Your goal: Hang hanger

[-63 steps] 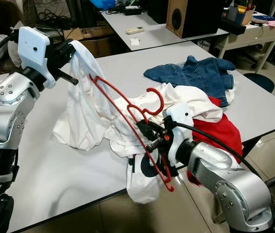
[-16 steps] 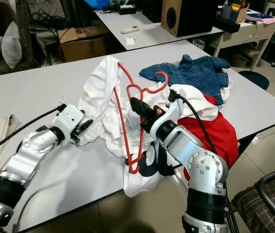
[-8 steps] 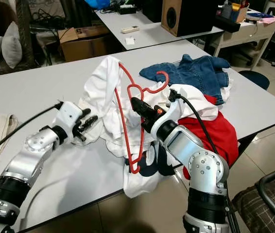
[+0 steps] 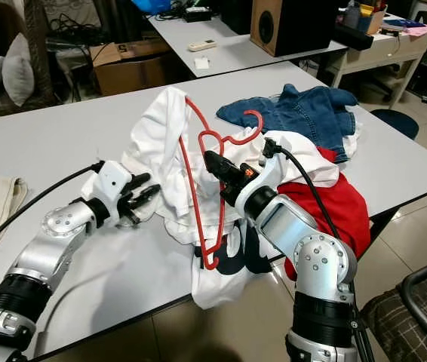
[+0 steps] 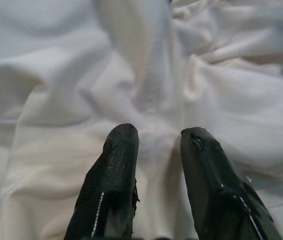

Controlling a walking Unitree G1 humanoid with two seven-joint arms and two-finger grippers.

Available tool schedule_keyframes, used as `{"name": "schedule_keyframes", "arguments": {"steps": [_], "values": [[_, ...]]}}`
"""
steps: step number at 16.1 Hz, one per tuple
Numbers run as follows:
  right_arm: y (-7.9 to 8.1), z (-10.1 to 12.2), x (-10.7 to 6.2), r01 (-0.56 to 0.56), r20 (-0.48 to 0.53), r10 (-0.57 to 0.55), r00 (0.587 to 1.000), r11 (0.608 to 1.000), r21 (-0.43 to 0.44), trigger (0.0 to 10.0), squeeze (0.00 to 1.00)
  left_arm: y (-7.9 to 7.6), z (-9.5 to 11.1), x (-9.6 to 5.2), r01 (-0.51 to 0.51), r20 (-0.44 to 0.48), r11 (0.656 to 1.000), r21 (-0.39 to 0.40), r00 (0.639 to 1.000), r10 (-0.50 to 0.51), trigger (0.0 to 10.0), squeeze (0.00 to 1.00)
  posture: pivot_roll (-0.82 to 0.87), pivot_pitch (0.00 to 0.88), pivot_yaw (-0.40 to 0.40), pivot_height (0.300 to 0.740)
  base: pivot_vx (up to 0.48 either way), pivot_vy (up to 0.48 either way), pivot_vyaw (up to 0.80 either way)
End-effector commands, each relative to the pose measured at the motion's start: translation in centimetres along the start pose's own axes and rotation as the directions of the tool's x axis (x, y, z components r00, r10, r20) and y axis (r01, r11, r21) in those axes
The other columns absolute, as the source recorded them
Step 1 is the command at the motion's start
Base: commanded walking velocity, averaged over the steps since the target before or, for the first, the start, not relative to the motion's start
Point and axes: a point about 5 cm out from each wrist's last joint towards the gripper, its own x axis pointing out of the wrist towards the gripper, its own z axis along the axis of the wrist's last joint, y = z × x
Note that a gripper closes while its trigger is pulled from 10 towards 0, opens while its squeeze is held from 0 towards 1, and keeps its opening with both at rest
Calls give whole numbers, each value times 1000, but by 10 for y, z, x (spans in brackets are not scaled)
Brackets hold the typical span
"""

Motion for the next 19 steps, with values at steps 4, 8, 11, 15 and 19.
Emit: {"name": "schedule_keyframes", "arguments": {"steps": [4,8,11,15,19], "values": [[6,5,0,-26,19,26,999,1000,-17,10000,0,4,-3,-1,-2,-40,998,55,999,4,10000,0,-20,0,84,740,0,0,0],[7,5,0,-33,15,34,999,999,-22,10000,0,17,-7,-2,-83,-95,988,133,991,96,8745,0,-29,0,85,740,0,0,0],[7,5,-1,-36,13,36,999,999,-26,10000,0,18,-4,-1,-99,-68,989,107,992,106,0,0,-32,0,83,740,0,0,0],[6,5,0,-34,7,35,999,999,-30,10000,0,16,-6,0,-98,-58,992,85,993,104,0,0,-35,0,79,740,0,0,0],[5,6,0,-33,4,33,999,999,-34,10000,0,16,-4,2,-108,-36,992,61,993,110,0,0,-39,0,74,740,0,0,0]]}}
